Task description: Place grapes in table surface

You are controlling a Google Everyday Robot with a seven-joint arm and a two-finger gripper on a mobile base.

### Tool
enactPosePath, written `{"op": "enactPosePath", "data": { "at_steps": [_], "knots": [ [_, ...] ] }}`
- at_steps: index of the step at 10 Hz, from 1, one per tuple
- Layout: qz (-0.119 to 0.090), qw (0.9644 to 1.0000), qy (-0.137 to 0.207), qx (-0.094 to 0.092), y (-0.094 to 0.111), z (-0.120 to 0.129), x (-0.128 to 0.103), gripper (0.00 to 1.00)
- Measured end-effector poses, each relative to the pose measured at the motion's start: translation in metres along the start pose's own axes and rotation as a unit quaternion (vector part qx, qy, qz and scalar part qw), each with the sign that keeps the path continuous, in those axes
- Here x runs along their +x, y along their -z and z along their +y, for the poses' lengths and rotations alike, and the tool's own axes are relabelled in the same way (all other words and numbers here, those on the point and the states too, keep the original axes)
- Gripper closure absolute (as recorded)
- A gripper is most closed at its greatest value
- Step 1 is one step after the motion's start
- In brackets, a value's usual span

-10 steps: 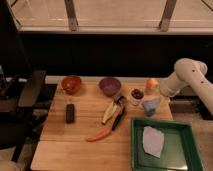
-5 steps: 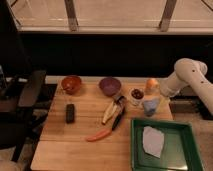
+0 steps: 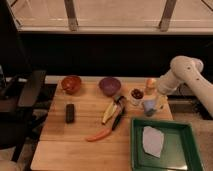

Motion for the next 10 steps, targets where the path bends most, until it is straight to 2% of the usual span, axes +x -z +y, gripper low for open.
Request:
{"op": "enactPosePath", "data": {
  "at_steps": [2,3,5,8,10],
  "knots": [
    [0.003,0.9995,0.026,0.019,-0.005,-0.023,-0.029,0.2],
    [0.004,0.9987,0.037,0.035,-0.008,-0.032,-0.036,0.2],
    [0.002,0.9973,0.051,0.052,-0.014,-0.044,-0.047,0.2],
    [-0.001,0.9972,0.06,0.045,-0.038,-0.06,-0.058,0.21],
    [-0.002,0.9979,0.057,0.031,-0.048,-0.058,-0.054,0.36]
  ]
}}
